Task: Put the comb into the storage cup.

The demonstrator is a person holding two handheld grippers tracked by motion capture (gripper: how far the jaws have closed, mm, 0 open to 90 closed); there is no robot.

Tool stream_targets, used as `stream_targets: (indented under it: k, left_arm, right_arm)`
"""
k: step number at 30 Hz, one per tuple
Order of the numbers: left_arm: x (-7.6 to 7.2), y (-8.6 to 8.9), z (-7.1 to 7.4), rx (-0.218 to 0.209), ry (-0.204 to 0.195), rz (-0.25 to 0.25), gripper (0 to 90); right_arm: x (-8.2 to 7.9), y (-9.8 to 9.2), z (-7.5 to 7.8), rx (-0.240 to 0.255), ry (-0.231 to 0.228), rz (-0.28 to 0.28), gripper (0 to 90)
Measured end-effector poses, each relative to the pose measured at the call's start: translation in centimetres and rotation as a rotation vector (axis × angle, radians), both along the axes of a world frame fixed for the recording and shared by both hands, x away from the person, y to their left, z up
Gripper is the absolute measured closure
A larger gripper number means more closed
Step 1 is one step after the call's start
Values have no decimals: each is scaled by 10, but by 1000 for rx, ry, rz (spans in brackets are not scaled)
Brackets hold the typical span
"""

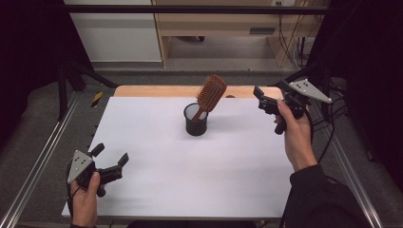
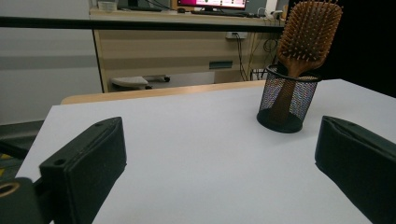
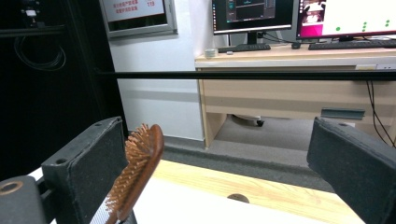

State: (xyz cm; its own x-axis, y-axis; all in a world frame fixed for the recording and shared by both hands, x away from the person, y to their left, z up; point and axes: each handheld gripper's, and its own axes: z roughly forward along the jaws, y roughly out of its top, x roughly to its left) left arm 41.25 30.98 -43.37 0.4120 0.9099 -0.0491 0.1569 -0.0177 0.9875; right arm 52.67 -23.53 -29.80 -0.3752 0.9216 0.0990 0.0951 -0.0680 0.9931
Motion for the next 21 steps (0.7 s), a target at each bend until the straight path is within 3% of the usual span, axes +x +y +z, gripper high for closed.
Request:
stream_targets:
  k: [10, 21]
  left_arm:
    - [0, 0, -1, 1, 0, -13, 21]
    - [0, 0, -1, -2, -4, -19, 19]
  right_arm:
    - [-18, -16, -6, -32, -19, 9, 40]
    - [-37, -30, -18, -31, -1, -3, 25]
